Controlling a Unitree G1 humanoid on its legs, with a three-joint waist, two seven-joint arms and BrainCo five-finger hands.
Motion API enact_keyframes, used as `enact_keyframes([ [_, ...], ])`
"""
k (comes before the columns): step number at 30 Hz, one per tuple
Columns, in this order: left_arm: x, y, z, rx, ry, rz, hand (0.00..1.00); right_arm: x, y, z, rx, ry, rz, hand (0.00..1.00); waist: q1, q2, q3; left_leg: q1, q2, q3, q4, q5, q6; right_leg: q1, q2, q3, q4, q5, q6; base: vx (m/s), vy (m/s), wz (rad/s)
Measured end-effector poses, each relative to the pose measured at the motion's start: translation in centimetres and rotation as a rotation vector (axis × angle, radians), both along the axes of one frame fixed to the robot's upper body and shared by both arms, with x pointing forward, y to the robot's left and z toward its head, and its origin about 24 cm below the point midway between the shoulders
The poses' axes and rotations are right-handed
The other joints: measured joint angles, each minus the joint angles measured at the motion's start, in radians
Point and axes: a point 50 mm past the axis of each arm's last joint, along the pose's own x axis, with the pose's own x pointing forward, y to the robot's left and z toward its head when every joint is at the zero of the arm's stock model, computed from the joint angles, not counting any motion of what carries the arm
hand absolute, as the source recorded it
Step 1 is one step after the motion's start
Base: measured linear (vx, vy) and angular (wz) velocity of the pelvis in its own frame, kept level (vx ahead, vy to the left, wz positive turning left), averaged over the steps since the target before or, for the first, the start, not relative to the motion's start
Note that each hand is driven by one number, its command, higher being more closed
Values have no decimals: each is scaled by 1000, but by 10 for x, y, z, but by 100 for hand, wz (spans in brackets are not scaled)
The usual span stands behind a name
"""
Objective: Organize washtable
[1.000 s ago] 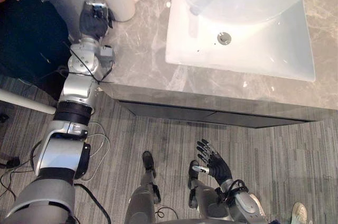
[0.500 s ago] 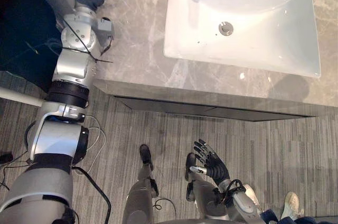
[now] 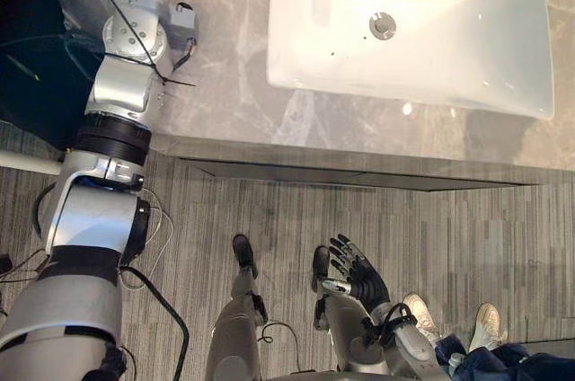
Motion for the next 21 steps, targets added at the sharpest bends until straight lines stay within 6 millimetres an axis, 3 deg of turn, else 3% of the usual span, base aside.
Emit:
enact_keyframes([
  [9, -1, 2, 20, -4, -30, 19, 100, 0, 2, 0, 3, -1, 7, 0, -21, -16, 10, -15, -1, 6, -3, 4, 5, -11, -1, 3, -15, 16, 0, -8, 13, -2],
  [14, -1, 1, 19, -1, -33, 14, 100, 0, 4, 0, 7, -3, 15, 0, -22, -16, 10, -13, -2, 5, 2, 7, 9, -6, -1, 0, -15, 17, 0, 4, 6, 1],
  [16, -3, -2, 13, 8, -34, -2, 100, 1, 5, 1, 7, -7, 17, 0, -22, -16, 10, -6, -3, 5, 2, 7, 9, 0, -2, 0, -15, 17, 0, 0, 0, 0],
  [21, -28, -30, -36, 18, -71, -199, 100, 15, 5, 8, 3, -50, 21, 0, -7, -12, 8, 24, -3, 4, -3, 6, 8, 29, -3, 0, -15, 16, 0, 0, 0, 0],
])
